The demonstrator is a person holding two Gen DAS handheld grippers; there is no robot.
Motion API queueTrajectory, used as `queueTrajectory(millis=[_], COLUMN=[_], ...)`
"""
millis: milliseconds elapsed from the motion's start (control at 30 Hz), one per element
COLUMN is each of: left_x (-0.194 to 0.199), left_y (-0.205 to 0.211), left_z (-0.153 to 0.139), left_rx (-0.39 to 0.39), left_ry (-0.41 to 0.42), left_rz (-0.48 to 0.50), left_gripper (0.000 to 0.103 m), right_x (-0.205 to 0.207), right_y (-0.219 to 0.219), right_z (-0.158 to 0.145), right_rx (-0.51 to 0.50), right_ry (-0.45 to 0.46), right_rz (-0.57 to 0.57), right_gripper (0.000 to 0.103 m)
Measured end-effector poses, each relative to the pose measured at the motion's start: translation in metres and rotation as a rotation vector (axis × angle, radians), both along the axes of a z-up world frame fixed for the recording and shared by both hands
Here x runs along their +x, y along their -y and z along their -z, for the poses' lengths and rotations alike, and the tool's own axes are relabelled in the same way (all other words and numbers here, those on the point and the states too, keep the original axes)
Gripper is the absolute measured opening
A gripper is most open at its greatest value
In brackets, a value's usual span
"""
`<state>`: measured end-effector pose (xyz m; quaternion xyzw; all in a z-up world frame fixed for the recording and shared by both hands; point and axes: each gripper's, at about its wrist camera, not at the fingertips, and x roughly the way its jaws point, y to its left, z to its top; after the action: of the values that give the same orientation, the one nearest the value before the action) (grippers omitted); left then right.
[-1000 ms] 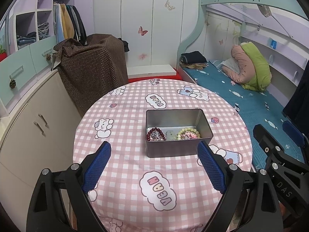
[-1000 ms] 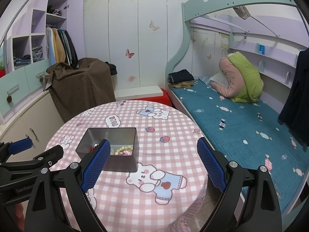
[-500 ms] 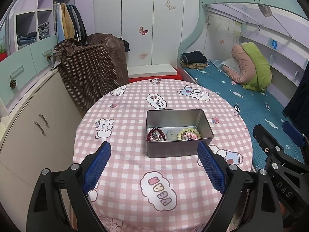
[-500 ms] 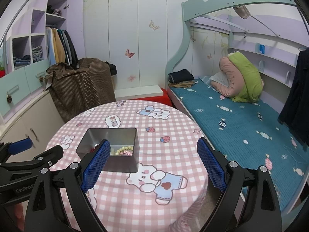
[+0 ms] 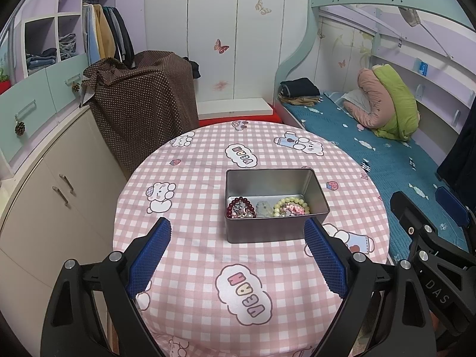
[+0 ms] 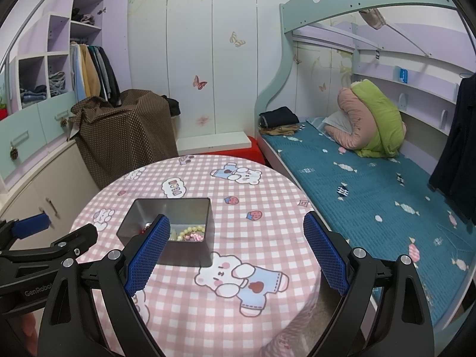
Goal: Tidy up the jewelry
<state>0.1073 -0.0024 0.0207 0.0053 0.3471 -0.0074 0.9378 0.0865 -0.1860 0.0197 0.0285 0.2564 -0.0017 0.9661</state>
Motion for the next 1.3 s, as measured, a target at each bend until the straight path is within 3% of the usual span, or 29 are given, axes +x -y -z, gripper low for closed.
queueTrajectory(millis=[367,1300], left_x=[0.004,0.007], left_y=[-0.002,-0.004], left_z=[0.004,0.006], left_rx=[-0.038,-0.033], left_ry=[-0.028,-0.049], left_rz=[0.011,0.007], left_gripper=[0.088,0.088], right_x=[0.006,0.011], right_y=[-0.001,-0.006], right_z=[0.000,0.010], right_rx=[0.002,0.009], right_ry=[-0.010,-0.030], right_rz=[0.010,0.005], right_gripper=[0.088,0.088])
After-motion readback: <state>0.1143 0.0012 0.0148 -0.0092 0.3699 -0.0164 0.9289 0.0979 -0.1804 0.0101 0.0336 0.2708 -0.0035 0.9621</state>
